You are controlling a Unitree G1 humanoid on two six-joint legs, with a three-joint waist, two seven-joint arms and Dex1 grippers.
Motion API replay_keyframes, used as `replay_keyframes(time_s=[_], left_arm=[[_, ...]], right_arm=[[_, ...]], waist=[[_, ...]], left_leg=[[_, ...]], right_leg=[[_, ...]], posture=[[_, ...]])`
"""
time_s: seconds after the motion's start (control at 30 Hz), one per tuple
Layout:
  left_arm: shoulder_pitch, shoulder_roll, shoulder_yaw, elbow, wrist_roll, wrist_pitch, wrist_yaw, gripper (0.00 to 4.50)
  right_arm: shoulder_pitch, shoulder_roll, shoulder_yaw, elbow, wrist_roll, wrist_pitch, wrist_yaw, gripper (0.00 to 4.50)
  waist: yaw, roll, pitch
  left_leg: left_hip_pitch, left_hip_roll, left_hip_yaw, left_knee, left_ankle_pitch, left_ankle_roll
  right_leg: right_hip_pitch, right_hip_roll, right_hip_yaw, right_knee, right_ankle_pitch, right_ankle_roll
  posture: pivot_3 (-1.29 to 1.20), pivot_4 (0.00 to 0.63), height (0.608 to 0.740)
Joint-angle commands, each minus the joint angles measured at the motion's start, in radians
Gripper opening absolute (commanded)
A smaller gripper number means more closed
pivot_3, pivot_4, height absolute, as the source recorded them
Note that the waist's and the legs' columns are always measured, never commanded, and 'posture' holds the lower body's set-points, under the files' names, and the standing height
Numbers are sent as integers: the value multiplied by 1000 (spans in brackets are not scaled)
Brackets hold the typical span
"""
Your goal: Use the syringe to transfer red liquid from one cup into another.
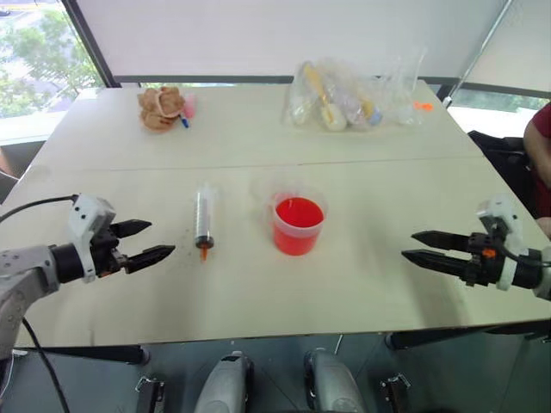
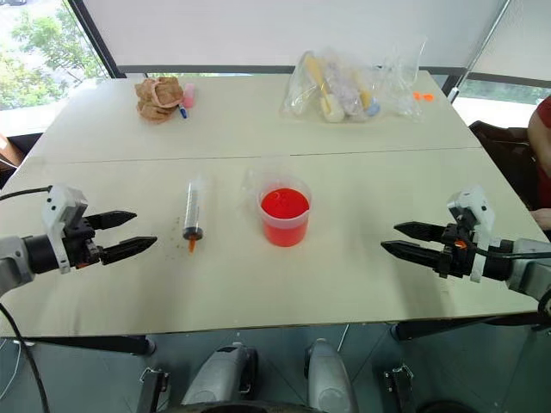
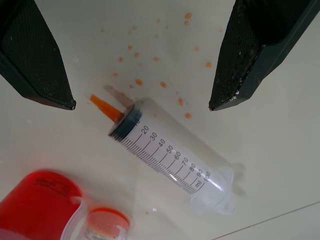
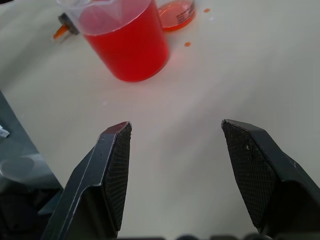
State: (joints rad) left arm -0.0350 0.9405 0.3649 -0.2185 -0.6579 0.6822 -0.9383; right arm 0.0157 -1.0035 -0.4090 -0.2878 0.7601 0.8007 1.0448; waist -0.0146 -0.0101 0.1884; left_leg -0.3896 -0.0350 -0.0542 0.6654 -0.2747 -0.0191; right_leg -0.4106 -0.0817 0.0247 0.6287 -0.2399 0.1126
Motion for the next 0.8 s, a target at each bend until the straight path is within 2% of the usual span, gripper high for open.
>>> replay_keyframes(time_s=[0.03,0.5,0.63,0.67,0.73,0.8], left_arm=[[-20,13,-3,2,-10,10,-25,4481],[-126,20,-54,-33,11,163,78,4481],[-226,62,-127,-42,2,311,113,4481],[-324,106,-223,-24,22,414,107,4481],[-546,133,-376,40,72,564,124,4481],[-761,82,-459,163,102,710,169,4481]], right_arm=[[-25,-10,4,-49,-3,-14,-7,3003],[-71,4,25,-96,0,-7,-50,3003],[-92,9,35,-100,-14,-27,-69,3003],[-123,1,52,-97,-33,-31,-87,3003],[-203,-10,80,-97,-49,-30,-119,3003],[-273,-16,94,-113,-44,-26,-129,3003]], waist=[[1,0,0],[4,-1,0],[4,-1,1],[4,-1,1],[8,-4,3],[6,-5,3]], left_leg=[[0,0,0,0,0,0],[-1,0,-1,0,0,0],[-1,0,-1,0,0,0],[-1,-1,-1,0,0,0],[-1,-1,-2,1,0,0],[-2,-2,-3,2,1,1]], right_leg=[[0,0,0,0,0,0],[0,-1,0,0,0,1],[0,-1,0,0,0,1],[0,0,0,0,1,1],[0,0,-1,1,1,3],[0,1,-2,1,2,4]], posture=[[0,150,740],[0,150,740],[0,150,740],[0,150,740],[0,150,740],[0,150,740]])
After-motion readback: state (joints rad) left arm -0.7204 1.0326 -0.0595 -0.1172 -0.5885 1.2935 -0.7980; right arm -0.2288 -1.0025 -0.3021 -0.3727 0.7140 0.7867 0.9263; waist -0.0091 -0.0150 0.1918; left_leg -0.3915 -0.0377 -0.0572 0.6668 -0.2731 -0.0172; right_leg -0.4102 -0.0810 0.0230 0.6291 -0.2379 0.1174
